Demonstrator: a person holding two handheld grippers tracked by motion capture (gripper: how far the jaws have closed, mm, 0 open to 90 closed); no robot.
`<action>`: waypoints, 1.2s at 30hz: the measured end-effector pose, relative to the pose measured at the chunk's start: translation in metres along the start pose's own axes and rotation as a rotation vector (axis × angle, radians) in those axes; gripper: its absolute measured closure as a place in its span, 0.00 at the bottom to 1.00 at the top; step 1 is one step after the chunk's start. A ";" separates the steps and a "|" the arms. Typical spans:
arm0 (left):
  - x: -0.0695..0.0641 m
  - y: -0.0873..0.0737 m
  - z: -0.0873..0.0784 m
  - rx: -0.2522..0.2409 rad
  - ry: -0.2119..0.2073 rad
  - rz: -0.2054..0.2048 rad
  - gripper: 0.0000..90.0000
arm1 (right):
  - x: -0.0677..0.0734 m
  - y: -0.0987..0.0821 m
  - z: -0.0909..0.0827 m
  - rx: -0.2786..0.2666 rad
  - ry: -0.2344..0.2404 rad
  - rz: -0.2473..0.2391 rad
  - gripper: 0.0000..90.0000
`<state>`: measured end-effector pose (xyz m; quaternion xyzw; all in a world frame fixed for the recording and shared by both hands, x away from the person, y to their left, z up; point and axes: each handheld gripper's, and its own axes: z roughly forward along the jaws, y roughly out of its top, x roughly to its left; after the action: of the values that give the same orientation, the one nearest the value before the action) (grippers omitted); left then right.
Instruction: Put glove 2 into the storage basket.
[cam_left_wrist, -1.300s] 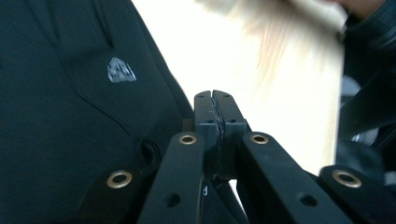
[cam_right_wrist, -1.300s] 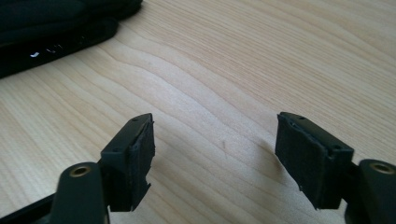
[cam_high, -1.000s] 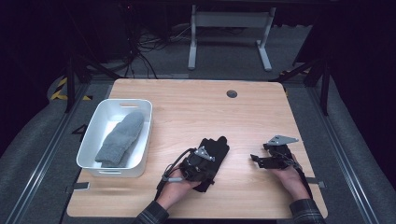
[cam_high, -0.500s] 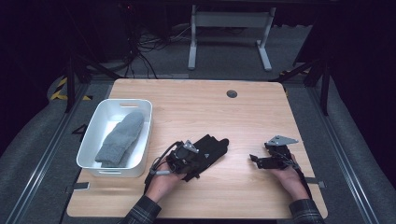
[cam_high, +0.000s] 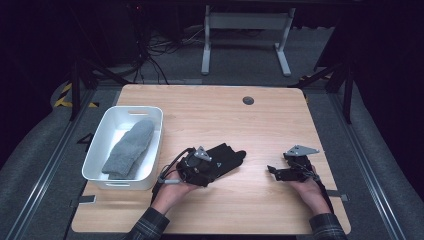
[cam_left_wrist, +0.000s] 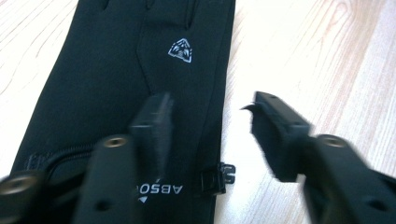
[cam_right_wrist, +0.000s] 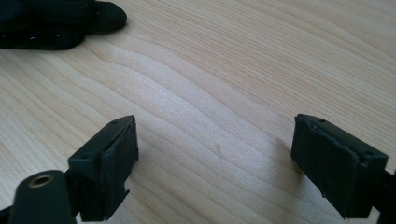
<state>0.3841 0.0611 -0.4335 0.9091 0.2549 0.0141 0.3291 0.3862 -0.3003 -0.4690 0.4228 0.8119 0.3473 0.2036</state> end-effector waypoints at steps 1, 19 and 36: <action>0.000 0.002 0.000 -0.002 0.002 0.011 0.47 | 0.000 0.000 0.000 0.000 0.000 0.000 0.17; 0.032 0.026 0.015 0.002 0.064 0.098 0.16 | 0.000 0.000 0.000 0.000 -0.001 0.002 0.17; 0.043 0.022 0.037 0.028 0.039 0.091 0.16 | 0.001 0.000 0.000 0.000 0.000 0.001 0.17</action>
<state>0.4386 0.0447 -0.4555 0.9239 0.2198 0.0433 0.3103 0.3860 -0.2996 -0.4690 0.4233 0.8116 0.3475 0.2034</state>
